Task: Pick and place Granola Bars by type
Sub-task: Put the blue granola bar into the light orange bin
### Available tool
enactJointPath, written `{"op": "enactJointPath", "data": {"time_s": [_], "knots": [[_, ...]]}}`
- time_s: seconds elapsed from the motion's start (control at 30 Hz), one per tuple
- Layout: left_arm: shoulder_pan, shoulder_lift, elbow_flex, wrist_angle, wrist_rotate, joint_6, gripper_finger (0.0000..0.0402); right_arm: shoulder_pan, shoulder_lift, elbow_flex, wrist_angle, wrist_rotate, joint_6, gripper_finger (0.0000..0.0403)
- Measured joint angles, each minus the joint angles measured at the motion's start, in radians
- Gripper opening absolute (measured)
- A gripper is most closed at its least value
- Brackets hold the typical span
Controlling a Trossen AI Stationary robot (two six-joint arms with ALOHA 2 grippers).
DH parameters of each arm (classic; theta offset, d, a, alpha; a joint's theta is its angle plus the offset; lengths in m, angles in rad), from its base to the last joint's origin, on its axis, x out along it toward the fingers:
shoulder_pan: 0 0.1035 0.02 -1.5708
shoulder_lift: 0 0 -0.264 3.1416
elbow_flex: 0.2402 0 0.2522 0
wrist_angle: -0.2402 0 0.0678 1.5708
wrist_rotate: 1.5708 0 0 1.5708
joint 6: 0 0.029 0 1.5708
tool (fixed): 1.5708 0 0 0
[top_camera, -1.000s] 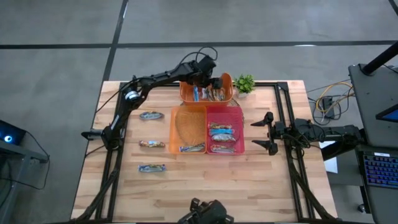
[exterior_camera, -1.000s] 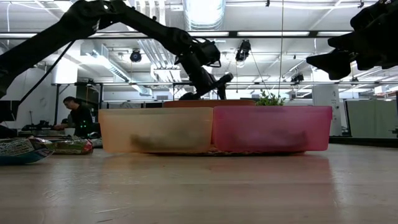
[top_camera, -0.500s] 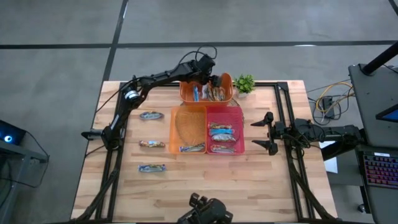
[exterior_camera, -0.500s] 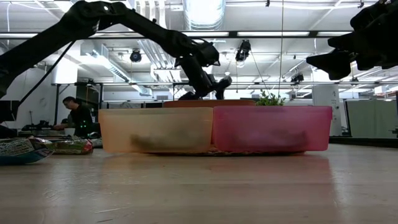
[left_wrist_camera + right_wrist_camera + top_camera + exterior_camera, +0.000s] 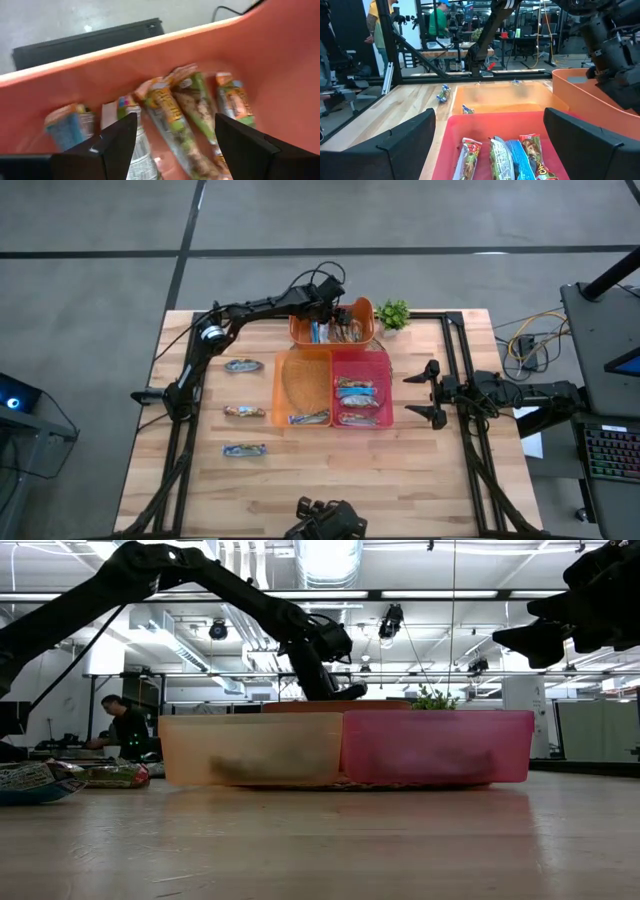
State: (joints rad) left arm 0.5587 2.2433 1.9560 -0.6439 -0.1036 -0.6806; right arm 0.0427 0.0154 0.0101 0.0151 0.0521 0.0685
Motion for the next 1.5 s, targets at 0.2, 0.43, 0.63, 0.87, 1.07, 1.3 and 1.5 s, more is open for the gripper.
{"op": "enactJointPath", "data": {"time_s": [0.2,0.43,0.63,0.87,1.07,1.3,1.5], "knots": [[0.0,0.0,0.023,0.013,-0.005,0.026,0.0248,0.0,0.0,0.0,0.0,0.0,0.0,0.0359],[-0.009,-0.008,0.191,-0.113,0.067,0.14,0.0248,0.0,0.0,0.0,0.0,0.0,0.002,0.0359],[-0.062,-0.009,0.345,-0.353,0.069,0.323,0.0248,0.0,0.0,0.0,0.0,0.0,0.0,0.0359],[-0.144,-0.083,0.322,-0.435,0.087,0.511,0.0248,0.0,0.0,0.0,0.0,0.0,0.002,0.0359],[-0.217,-0.204,0.141,-0.439,0.116,0.595,0.0248,0.0,0.0,0.0,0.0,0.0,0.0,0.0359],[-0.288,-0.381,-0.168,-0.414,0.112,0.641,0.0248,0.0,0.0,0.0,0.0,0.0,0.002,0.0359],[-0.372,-0.54,-0.381,-0.424,0.065,0.652,0.0248,0.0,0.0,0.0,0.0,0.0,0.0,0.0359]]}}
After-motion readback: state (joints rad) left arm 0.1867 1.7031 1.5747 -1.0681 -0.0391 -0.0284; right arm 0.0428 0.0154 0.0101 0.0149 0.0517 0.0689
